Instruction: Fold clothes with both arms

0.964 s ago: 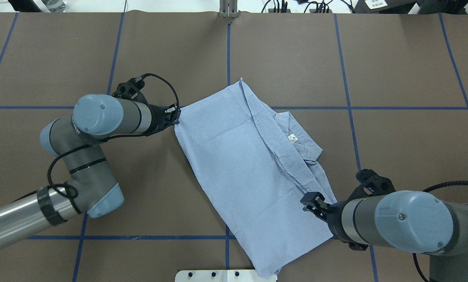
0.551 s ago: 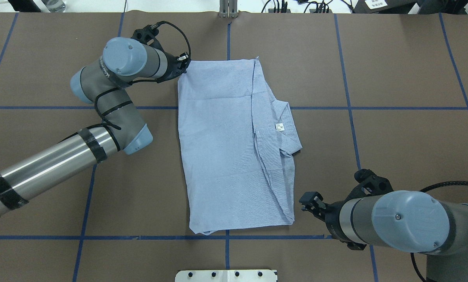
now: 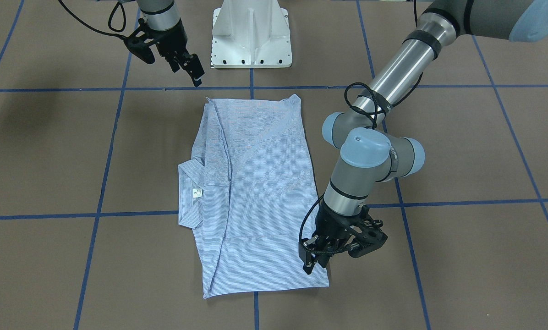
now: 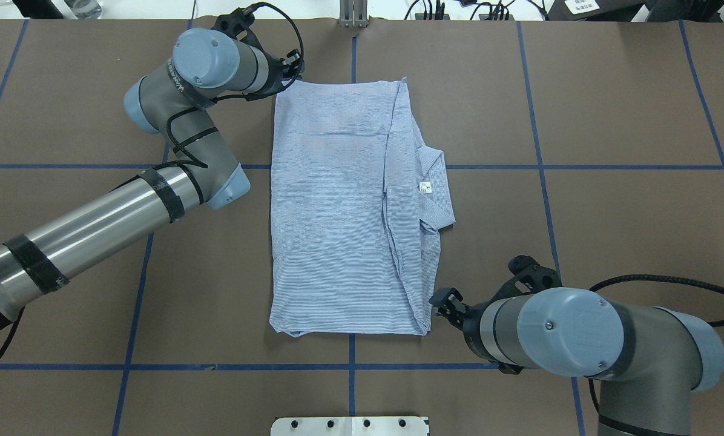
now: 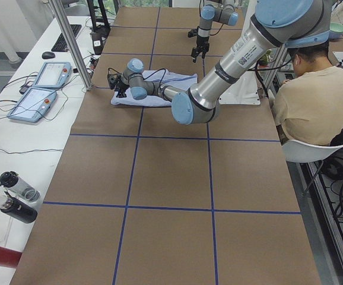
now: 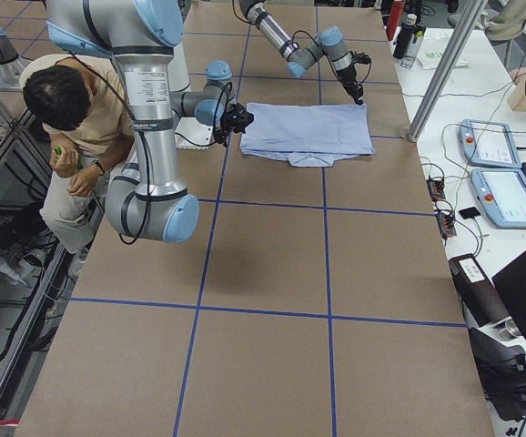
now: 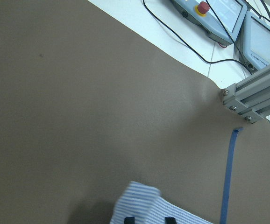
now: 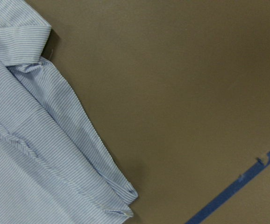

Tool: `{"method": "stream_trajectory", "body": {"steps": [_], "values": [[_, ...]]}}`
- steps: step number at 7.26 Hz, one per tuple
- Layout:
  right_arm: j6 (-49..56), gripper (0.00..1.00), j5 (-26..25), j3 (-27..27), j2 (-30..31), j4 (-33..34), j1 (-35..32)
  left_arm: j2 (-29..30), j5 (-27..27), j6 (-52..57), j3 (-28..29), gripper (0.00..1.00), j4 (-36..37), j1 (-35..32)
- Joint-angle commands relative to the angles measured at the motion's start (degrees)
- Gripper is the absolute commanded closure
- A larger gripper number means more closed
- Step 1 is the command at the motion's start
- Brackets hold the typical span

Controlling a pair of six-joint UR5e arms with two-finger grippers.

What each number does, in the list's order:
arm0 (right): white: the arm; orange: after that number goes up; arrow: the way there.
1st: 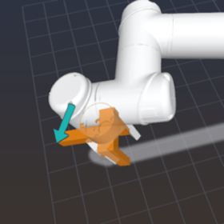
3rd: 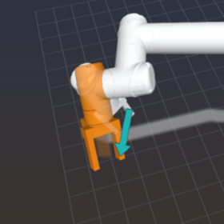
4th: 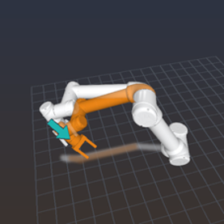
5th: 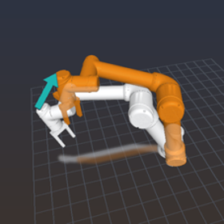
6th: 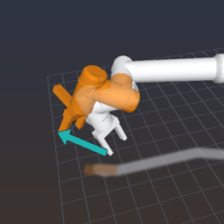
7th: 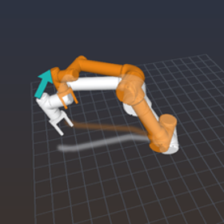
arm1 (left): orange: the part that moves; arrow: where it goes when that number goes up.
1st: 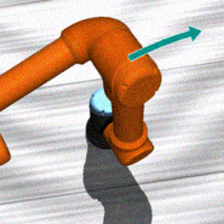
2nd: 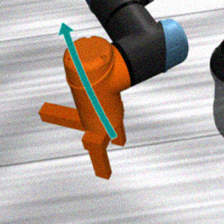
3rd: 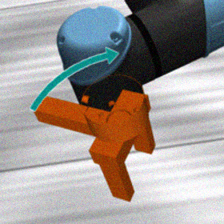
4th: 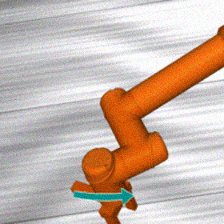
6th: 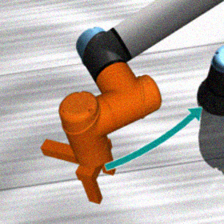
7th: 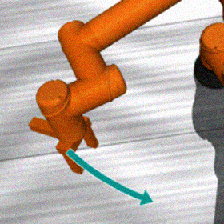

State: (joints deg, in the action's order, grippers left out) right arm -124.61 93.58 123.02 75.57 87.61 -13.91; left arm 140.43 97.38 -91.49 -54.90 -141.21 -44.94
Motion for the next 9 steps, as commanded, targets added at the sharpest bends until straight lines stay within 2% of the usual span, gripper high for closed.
{"method": "stream_trajectory", "body": {"steps": [1, 2, 3, 4, 5, 6, 7, 9], "values": [[1.21, 0.0, -4.18, -6.62, -4.19, -0.07, 1.24, -8.63, 3.83, 0.08, -11.48, 0.26, -0.03, -0.59], [7.91, 0.0, -4.89, -7.09, -4.64, 0.11, 2.3, -10.94, 6.31, 0.17, -14.16, 0.26, 0.06, -0.77], [14.16, 0.0, -5.07, -7.44, -4.99, 1.41, 3.18, -12.88, 6.42, 0.17, -16.36, 0.26, 0.23, -0.77], [13.79, 0.0, -6.12, -10.32, -8.48, 2.47, 3.27, -13.68, 6.42, 0.0, -17.34, 0.26, 0.32, -0.77], [6.21, 0.0, -8.04, -11.56, -8.6, 2.05, 3.36, -13.69, 6.42, -0.18, -17.44, 0.26, 0.32, -0.77], [-5.61, 0.01, -9.28, -11.84, -8.51, 1.96, 3.45, -13.78, 6.33, -0.27, -17.44, 0.26, 0.41, -0.68], [-13.56, 0.05, -11.73, -11.84, -8.43, 1.95, 3.36, -13.78, 6.33, -0.27, -17.44, 0.26, 0.59, -0.68], [-21.25, 0.23, -12.46, -12.54, -8.25, 1.95, 3.8, -13.69, 6.24, -0.36, -18.13, 0.26, 0.67, -0.68]]}}
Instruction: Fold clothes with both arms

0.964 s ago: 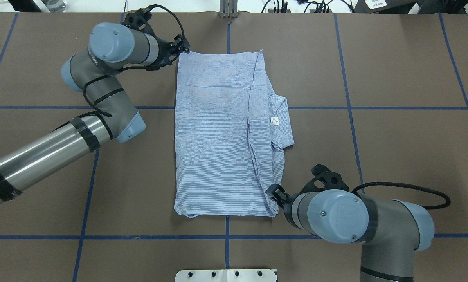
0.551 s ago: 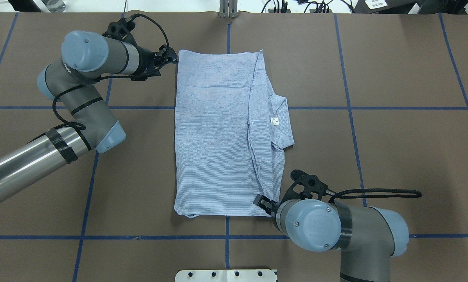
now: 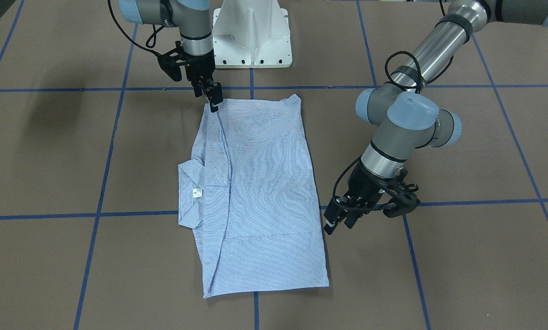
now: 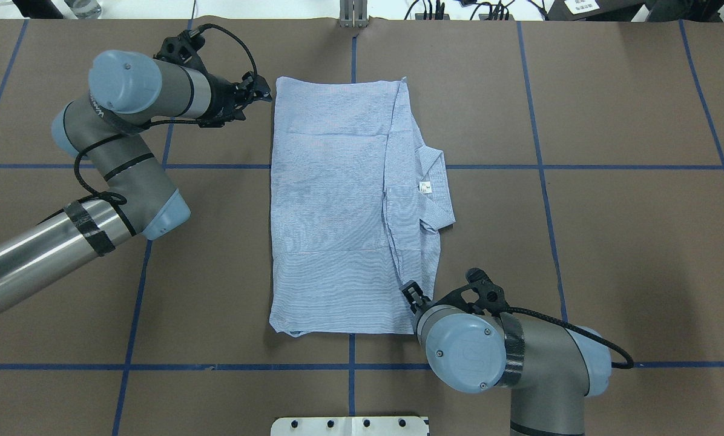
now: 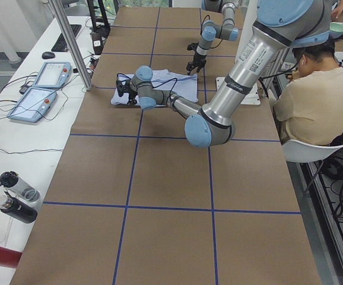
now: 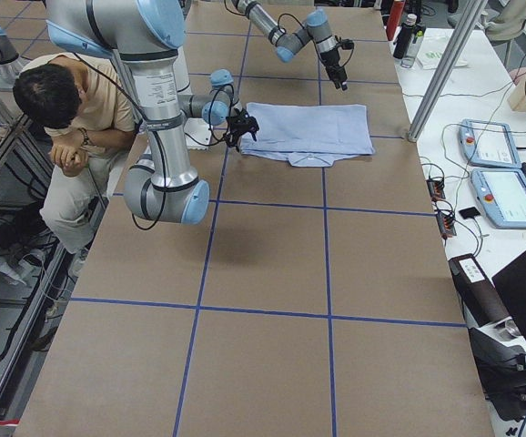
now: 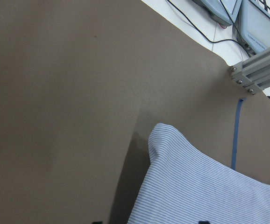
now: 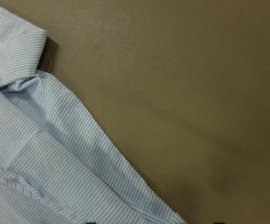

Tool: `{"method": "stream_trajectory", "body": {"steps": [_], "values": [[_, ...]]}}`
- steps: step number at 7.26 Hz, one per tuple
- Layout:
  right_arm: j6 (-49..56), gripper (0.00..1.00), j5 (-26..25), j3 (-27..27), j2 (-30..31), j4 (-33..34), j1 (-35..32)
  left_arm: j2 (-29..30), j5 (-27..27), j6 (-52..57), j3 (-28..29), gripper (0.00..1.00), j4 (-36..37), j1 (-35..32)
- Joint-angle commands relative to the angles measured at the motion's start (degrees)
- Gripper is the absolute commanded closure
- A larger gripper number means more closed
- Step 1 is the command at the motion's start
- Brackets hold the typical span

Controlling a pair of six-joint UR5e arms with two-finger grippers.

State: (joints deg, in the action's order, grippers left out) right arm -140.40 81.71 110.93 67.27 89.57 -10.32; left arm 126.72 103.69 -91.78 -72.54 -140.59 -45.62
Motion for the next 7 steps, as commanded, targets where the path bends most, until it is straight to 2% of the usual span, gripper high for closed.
{"method": "stream_trajectory", "body": {"steps": [1, 2, 7], "values": [[-8.28, 0.24, -0.59, -0.54, -0.2, 0.0, 0.39, 0.02, -0.07, -0.07, -1.02, 0.25, 0.31, 0.01], [-8.49, 0.3, -0.59, -0.54, -0.2, 0.0, 0.56, 0.02, -0.07, -0.16, -1.37, 0.25, 0.32, 0.01], [-7.7, 0.31, -1.72, -2.38, -1.08, -1.67, 1.09, -0.07, -0.16, -0.25, -1.47, 0.25, 0.32, 0.01]]}}
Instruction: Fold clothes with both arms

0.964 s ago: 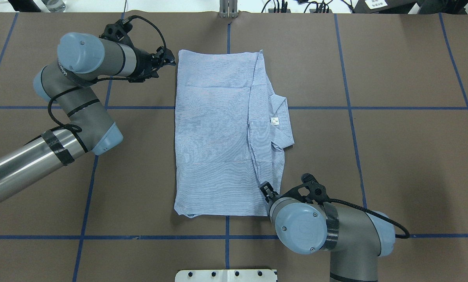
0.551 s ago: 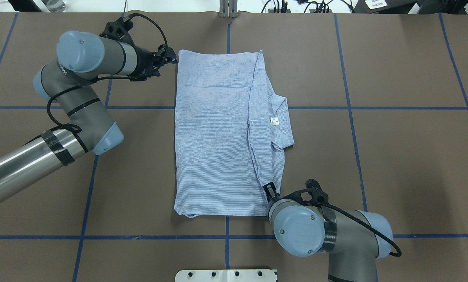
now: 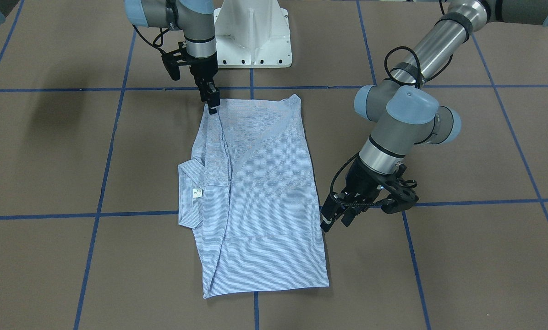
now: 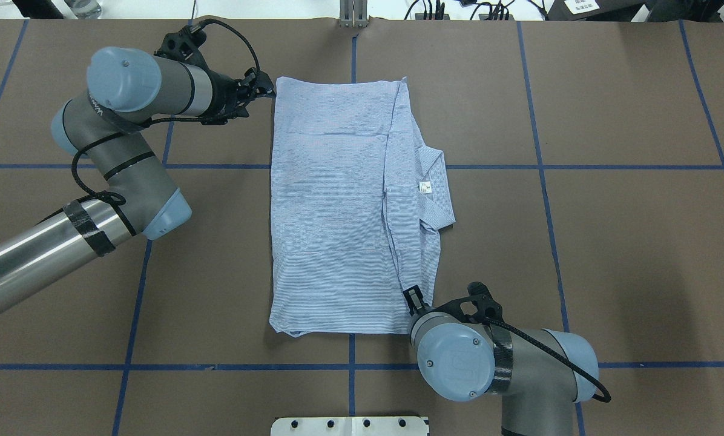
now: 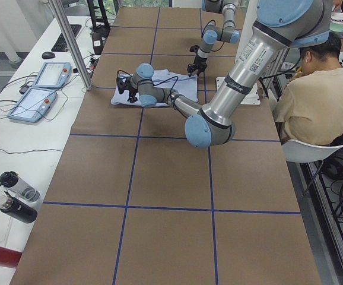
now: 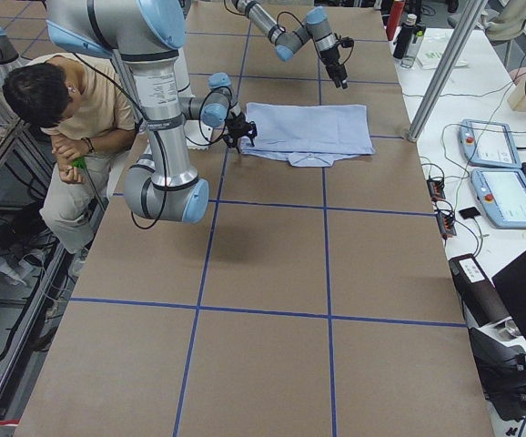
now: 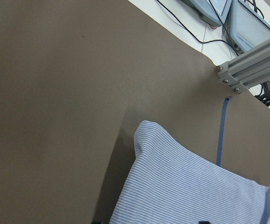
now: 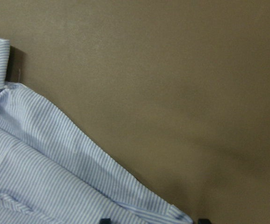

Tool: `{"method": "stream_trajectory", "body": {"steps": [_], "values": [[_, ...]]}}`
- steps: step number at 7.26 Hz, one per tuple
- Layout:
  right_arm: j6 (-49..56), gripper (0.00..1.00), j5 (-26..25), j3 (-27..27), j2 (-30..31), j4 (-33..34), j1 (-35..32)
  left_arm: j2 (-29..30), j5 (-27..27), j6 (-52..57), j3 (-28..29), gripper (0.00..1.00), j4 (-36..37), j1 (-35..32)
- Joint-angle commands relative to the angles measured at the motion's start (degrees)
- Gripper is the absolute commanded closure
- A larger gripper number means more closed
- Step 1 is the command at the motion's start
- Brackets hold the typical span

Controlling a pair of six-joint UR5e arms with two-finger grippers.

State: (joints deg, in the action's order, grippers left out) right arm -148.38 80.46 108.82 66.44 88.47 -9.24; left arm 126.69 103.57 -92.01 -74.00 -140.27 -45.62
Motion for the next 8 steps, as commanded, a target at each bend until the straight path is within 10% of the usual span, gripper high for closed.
{"method": "stream_trajectory", "body": {"steps": [1, 5, 6, 7, 8], "values": [[0.2, 0.3, -1.0, -0.27, -0.44, -0.58, 0.1, -0.04, 0.06, -0.01, -0.01, 0.25, 0.0, 0.0], [0.64, 0.31, -1.09, -0.89, -0.52, -0.49, 0.89, -0.04, -0.03, -0.01, -0.01, 0.25, 0.09, 0.0], [0.81, 0.47, -1.18, -0.8, -0.53, -0.4, 0.89, -0.04, -0.03, -0.01, -0.01, 0.25, 0.09, 0.0], [0.73, 0.99, -1.09, -0.71, -0.61, -0.4, 0.89, -0.04, -0.03, -0.01, -0.01, 0.25, 0.09, 0.0], [0.9, 1.0, -0.92, -0.8, -0.53, -0.4, 0.89, -0.04, -0.03, -0.01, -0.01, 0.25, 0.09, 0.0]]}}
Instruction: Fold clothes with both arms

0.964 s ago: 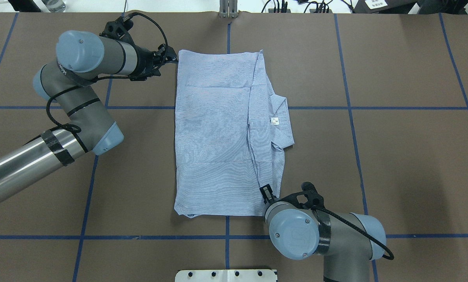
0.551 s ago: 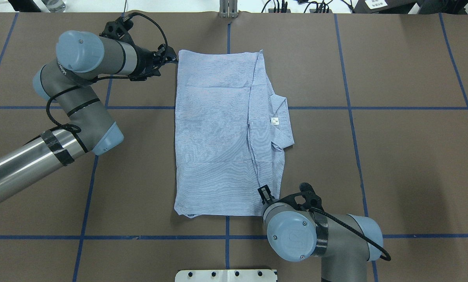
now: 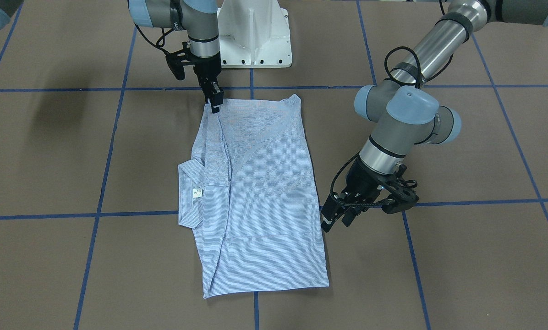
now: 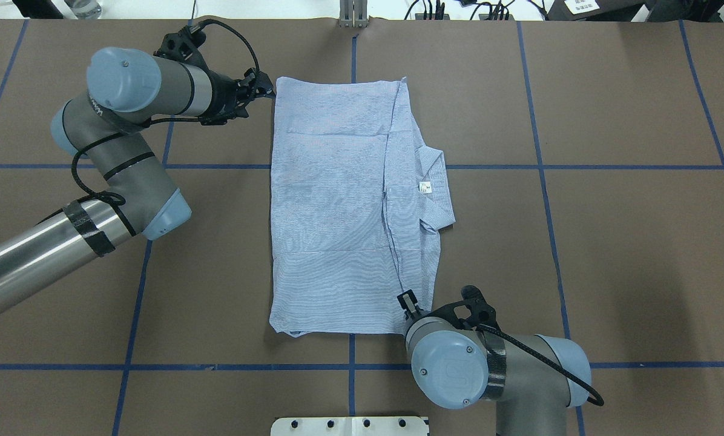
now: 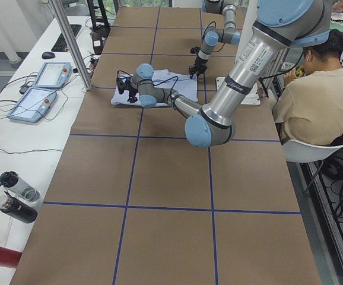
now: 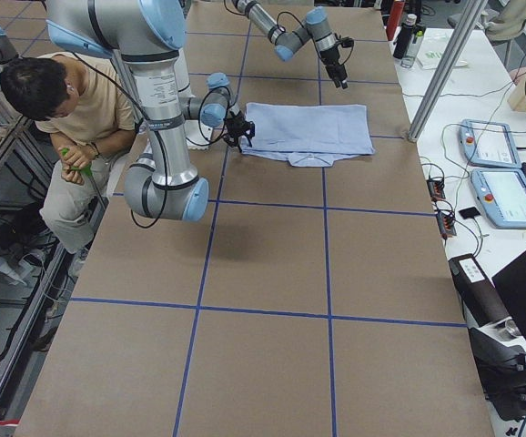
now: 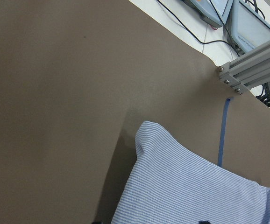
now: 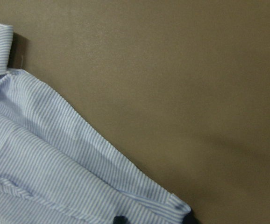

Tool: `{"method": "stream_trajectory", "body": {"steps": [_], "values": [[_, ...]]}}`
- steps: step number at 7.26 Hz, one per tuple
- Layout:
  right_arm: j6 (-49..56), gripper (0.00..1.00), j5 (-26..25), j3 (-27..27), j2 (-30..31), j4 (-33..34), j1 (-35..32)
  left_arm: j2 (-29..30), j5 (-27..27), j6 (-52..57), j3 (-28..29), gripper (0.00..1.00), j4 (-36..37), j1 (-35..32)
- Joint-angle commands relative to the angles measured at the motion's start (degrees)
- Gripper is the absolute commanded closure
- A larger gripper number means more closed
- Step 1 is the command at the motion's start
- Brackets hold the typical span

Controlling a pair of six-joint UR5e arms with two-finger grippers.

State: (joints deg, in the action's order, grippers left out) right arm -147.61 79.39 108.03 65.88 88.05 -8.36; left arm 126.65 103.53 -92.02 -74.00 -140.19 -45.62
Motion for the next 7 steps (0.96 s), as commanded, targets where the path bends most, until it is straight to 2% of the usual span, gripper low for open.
{"method": "stream_trajectory", "body": {"steps": [1, 4, 5, 6, 7], "values": [[0.13, 1.0, 0.42, 0.33, -0.05, 0.01, 0.01, 0.0, 0.0, 0.0, 0.0, 0.25, 0.0, 0.0], [1.18, 1.0, 0.51, 1.65, -0.23, 0.8, -0.52, 0.0, 0.0, -0.44, -0.87, 0.26, 0.44, 0.0], [1.45, 1.0, 0.59, 3.05, 0.29, 0.98, -0.78, -3.48, 0.09, -3.66, -5.93, 0.26, 0.44, 0.61], [2.58, 1.0, 0.68, 5.06, 0.47, 3.42, -0.87, -8.74, 0.18, -7.26, -13.63, 0.26, 0.44, 2.53], [2.77, 1.0, 0.68, 5.69, 0.65, 4.31, -0.7, -13.14, -0.87, -12.25, -19.19, 0.26, 0.44, 6.99]]}}
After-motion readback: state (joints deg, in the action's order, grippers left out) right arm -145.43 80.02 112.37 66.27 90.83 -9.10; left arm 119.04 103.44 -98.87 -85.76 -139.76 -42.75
